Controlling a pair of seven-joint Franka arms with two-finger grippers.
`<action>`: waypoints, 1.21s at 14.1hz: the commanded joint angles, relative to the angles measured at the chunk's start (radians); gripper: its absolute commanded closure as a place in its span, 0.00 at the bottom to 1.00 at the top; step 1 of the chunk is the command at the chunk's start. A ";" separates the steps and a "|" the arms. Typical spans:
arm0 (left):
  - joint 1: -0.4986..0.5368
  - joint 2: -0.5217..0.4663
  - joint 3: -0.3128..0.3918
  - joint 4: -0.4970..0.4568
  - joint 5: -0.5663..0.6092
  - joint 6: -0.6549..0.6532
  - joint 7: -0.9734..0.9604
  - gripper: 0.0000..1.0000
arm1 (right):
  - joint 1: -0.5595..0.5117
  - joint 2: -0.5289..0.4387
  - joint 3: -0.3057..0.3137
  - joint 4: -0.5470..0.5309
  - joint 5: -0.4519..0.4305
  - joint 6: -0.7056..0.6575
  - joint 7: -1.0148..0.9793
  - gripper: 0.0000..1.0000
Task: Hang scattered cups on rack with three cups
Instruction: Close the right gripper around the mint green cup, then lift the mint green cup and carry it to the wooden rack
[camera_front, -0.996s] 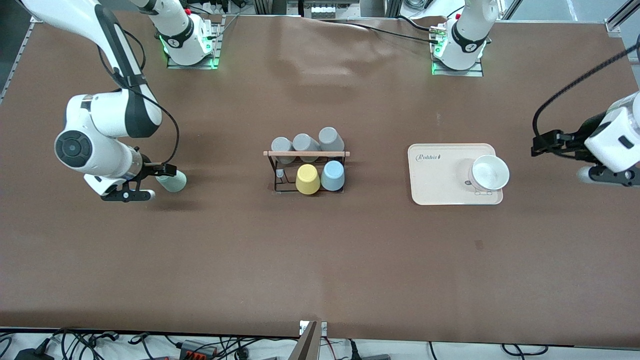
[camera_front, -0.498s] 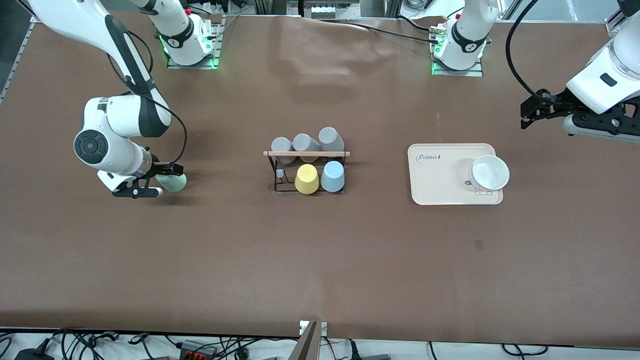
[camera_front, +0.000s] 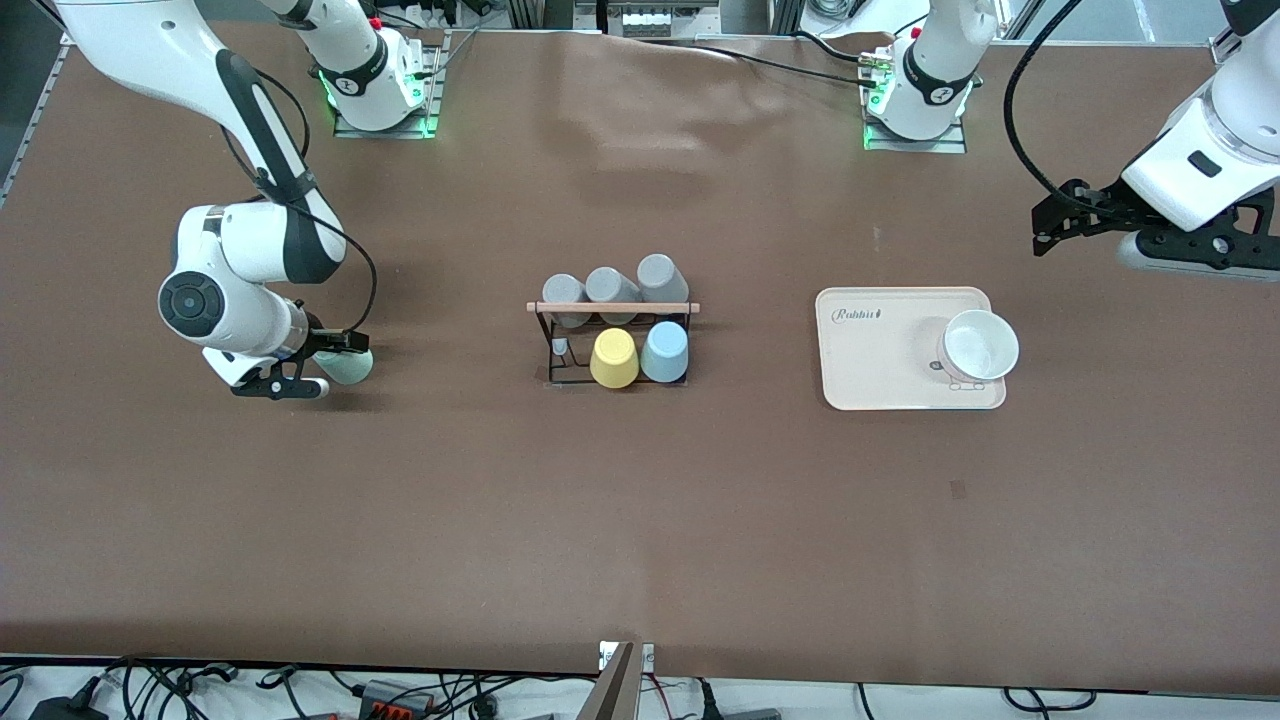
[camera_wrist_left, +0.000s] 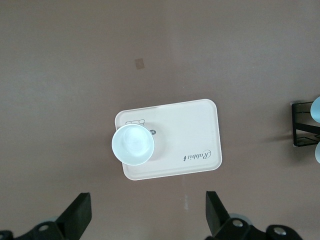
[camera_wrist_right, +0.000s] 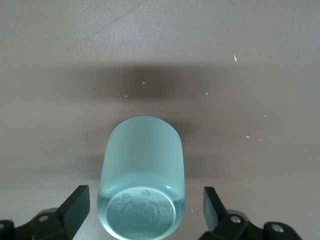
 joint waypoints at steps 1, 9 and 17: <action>-0.002 -0.012 0.004 -0.003 -0.020 0.004 0.000 0.00 | -0.009 0.007 0.006 0.012 0.000 0.010 0.002 0.00; 0.001 -0.012 0.002 -0.002 -0.009 -0.001 0.000 0.00 | -0.008 0.005 0.008 0.038 0.001 -0.007 0.005 0.70; 0.004 -0.012 0.002 -0.002 -0.009 -0.005 0.000 0.00 | 0.063 0.022 0.041 0.476 0.069 -0.436 -0.003 0.76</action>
